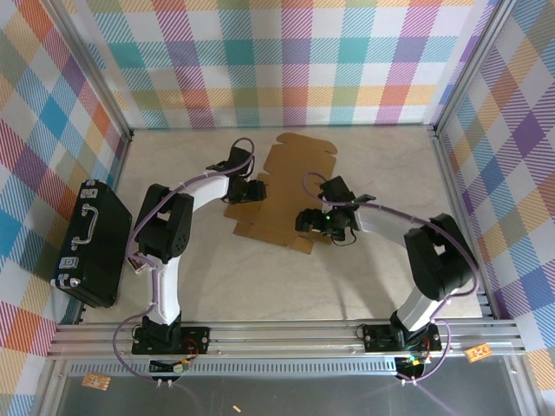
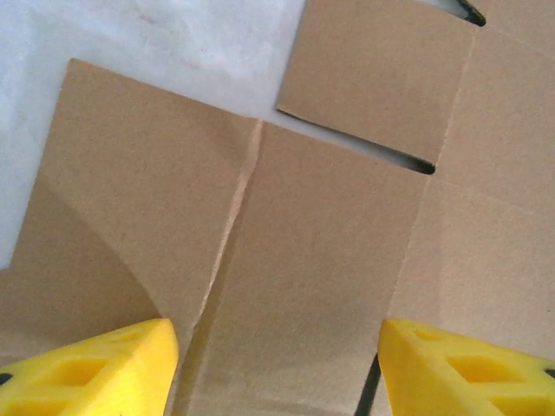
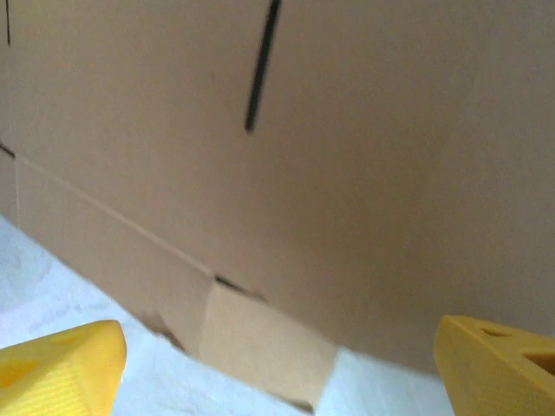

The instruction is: Fold the paper box

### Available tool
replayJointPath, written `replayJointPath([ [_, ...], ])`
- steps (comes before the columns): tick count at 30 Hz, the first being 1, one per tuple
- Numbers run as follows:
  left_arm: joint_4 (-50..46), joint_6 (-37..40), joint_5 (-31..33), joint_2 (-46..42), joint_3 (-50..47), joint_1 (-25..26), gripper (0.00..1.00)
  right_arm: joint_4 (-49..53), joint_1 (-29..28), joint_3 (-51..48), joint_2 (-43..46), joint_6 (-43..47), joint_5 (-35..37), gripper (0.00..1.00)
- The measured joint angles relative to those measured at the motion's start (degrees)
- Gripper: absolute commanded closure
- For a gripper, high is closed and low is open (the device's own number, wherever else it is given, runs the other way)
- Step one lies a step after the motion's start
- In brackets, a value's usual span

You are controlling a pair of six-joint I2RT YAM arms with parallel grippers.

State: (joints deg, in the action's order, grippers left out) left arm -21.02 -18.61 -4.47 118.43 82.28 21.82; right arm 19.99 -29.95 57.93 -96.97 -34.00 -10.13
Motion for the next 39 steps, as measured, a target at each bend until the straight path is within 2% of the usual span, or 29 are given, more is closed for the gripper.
replayJointPath([
  [5,3.93,-1.84,-0.09,-6.49,-9.97,-0.39,0.36,-0.63,0.83,5.88,-6.03,-0.33,0.00,0.08],
  [13,12.63,-7.80,-4.24,-23.54,-33.35,0.04,0.36,0.55,4.37,15.47,-14.67,0.00,-2.86,0.08],
  [18,13.60,-9.35,-6.14,-28.22,-38.34,2.89,0.36,3.48,5.03,23.32,-19.56,1.66,-3.13,0.08],
  [23,10.54,-9.46,-9.05,-33.51,-39.89,5.16,0.31,4.92,5.60,24.11,-17.92,3.82,-2.03,0.08],
  [27,8.11,-9.42,-12.11,-42.60,-39.95,5.20,0.29,4.33,5.66,18.36,-8.66,4.68,-1.62,0.07],
  [31,5.20,-8.74,-10.21,-46.60,-36.96,5.11,0.28,2.21,5.79,9.86,4.33,3.74,-1.90,0.06],
  [34,3.37,-7.69,-6.78,-42.49,-31.56,4.79,0.30,-1.33,5.79,2.12,11.43,0.46,-3.74,0.08],
  [39,2.73,-5.64,-2.89,-27.32,-19.91,3.54,0.38,-8.33,5.46,-12.55,15.15,-8.31,-7.50,0.10],
])
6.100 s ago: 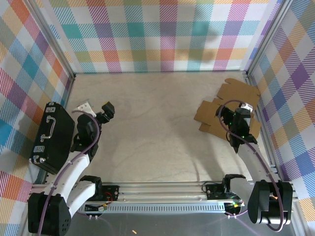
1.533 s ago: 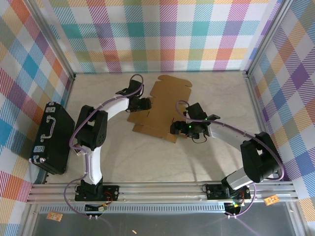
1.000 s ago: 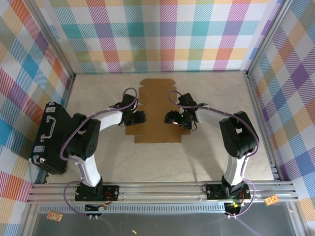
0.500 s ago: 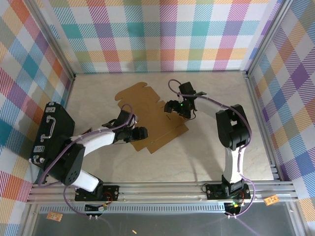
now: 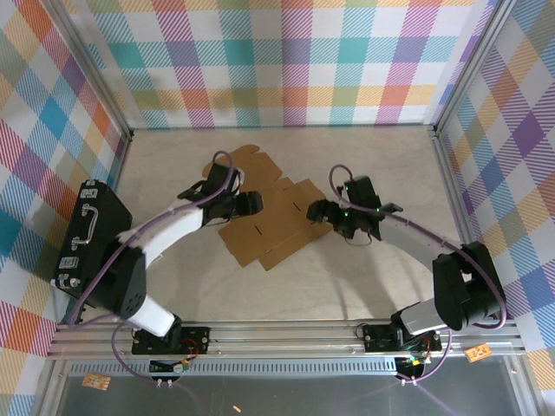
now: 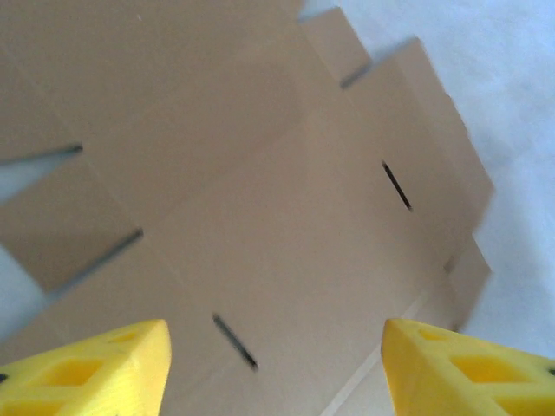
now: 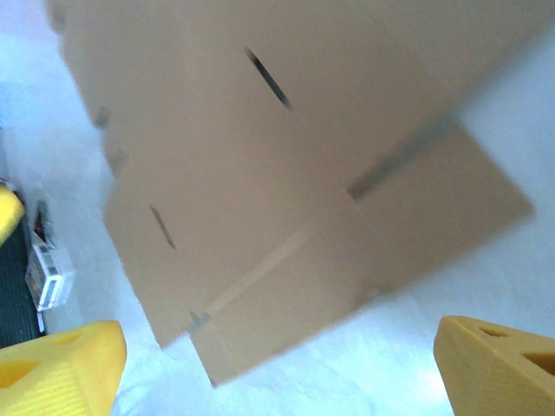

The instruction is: Fold the paper box

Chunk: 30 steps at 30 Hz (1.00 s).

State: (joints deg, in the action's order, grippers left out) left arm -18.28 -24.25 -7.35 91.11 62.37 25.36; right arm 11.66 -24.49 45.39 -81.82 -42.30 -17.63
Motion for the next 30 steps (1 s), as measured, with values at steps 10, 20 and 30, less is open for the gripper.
replayJointPath([
  [10,-0.09,2.25,2.95,12.41,3.30,-0.28,0.38,-13.70,-1.49,-8.87,-0.92,-13.49,-5.73,0.14],
  [20,0.70,2.67,2.45,13.79,1.51,-0.44,0.40,-26.34,-3.34,-9.33,-9.55,-21.84,-7.15,0.19],
  [30,1.97,2.67,2.01,13.81,0.63,-0.79,0.40,-32.70,-4.04,-9.97,-11.63,-26.49,-6.97,0.25],
])
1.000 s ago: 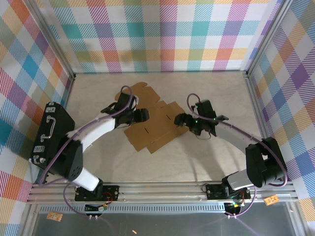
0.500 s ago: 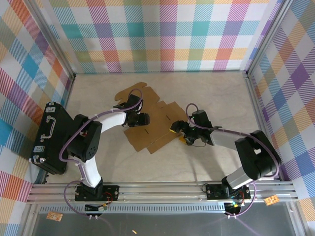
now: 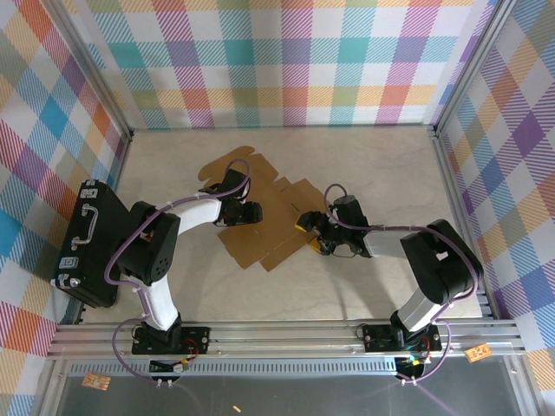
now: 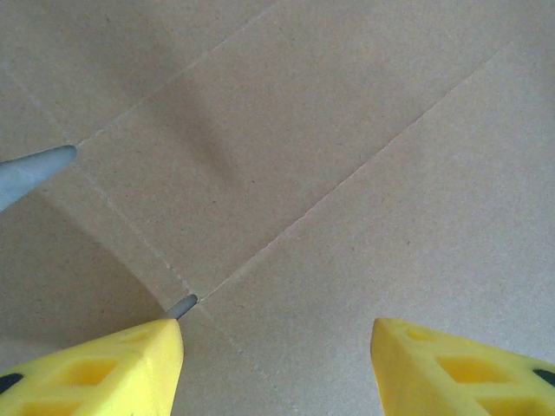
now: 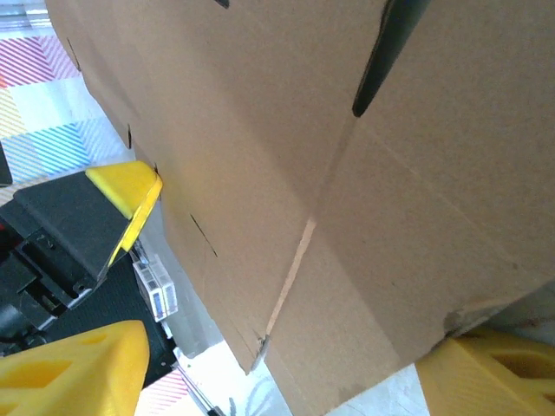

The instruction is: Fold the paper box

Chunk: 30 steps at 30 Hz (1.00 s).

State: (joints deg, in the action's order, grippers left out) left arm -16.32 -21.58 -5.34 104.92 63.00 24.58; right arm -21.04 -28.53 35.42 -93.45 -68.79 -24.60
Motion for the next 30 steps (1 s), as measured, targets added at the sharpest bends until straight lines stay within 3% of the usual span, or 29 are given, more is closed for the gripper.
replayJointPath([
  [6,1.25,-0.04,-1.11,-0.15,-0.63,-0.04,0.40,-3.21,-0.83,0.50,-1.29,-1.73,-0.59,0.49],
  [12,1.68,-0.04,-1.88,-1.53,-1.84,-0.37,0.39,-3.32,-1.66,1.90,-1.36,-0.96,-0.33,0.84],
  [15,1.62,-0.26,-2.08,-3.06,-2.82,-0.42,0.39,-2.54,-1.66,1.99,-1.40,-0.48,-0.09,0.96],
  [22,-0.61,-1.64,-2.27,-12.72,-5.01,-0.39,0.34,3.06,-1.70,2.71,1.77,3.54,0.59,1.00],
  [26,-2.93,-2.10,-0.76,-22.18,-4.98,-0.39,0.32,15.34,-1.01,6.97,11.67,10.34,3.23,1.00],
  [30,-6.54,-2.78,0.79,-32.20,-4.37,-0.39,0.30,31.93,0.42,17.49,25.14,19.71,9.62,1.00],
])
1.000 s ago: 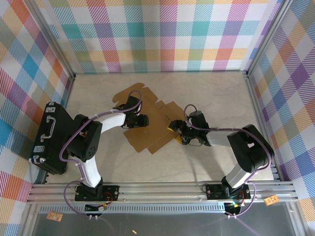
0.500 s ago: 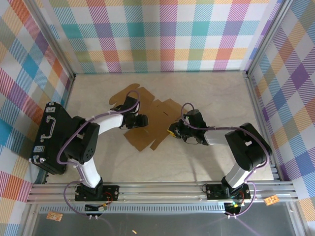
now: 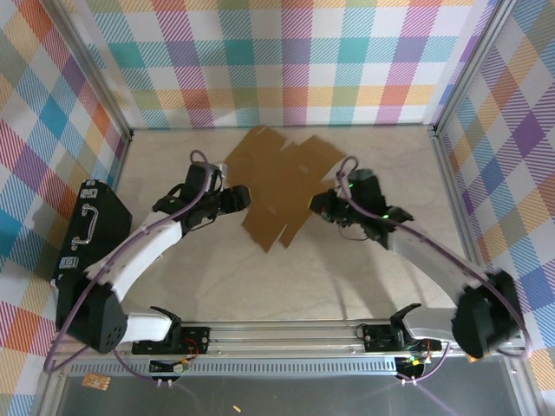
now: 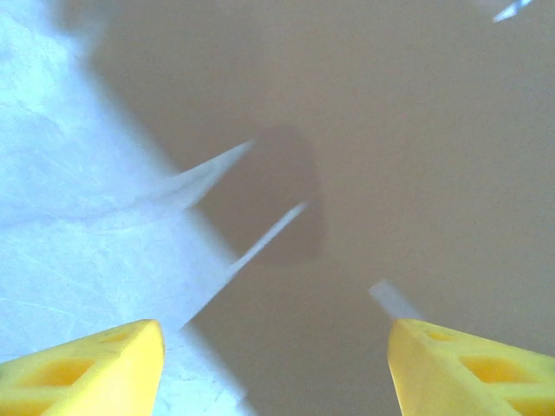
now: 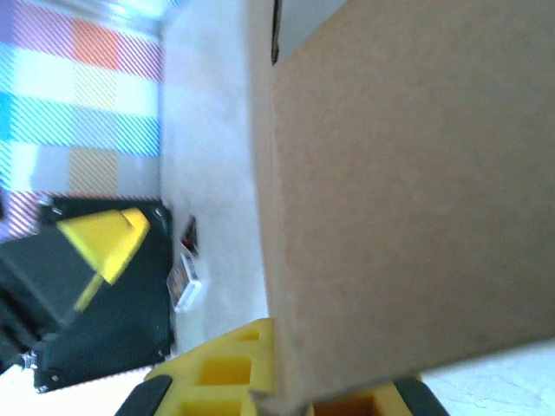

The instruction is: Fold the paper box

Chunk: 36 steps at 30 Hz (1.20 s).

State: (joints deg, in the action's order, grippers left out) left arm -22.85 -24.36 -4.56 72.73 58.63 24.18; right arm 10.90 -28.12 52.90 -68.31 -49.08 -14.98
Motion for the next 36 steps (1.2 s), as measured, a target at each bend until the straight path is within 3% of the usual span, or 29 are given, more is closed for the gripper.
replayJointPath([
  [6,-5.40,-0.02,1.73,-12.37,2.60,0.04,0.26,24.30,2.84,20.94,12.61,8.61,9.68,1.00],
  [10,-8.26,0.22,2.73,-17.66,2.75,0.04,0.25,39.01,2.82,31.95,14.08,10.56,12.22,1.00],
  [14,-10.05,0.76,2.40,-18.36,2.75,0.04,0.25,47.50,2.82,37.77,11.72,10.32,10.67,1.00],
  [17,-10.10,1.09,1.79,-17.75,2.67,0.04,0.23,48.92,2.82,40.26,5.09,9.14,7.30,1.00],
  [23,-6.64,1.33,0.50,-15.65,0.15,0.04,0.20,44.09,2.64,45.11,-20.68,5.49,1.22,1.00],
  [30,1.66,3.30,-3.08,-12.61,-6.49,0.04,0.13,43.52,2.64,63.43,-49.37,1.70,-2.62,1.00],
  [36,10.56,8.70,-8.48,-7.80,-6.67,1.44,0.11,44.50,2.64,70.93,-58.01,0.35,-5.27,1.00],
])
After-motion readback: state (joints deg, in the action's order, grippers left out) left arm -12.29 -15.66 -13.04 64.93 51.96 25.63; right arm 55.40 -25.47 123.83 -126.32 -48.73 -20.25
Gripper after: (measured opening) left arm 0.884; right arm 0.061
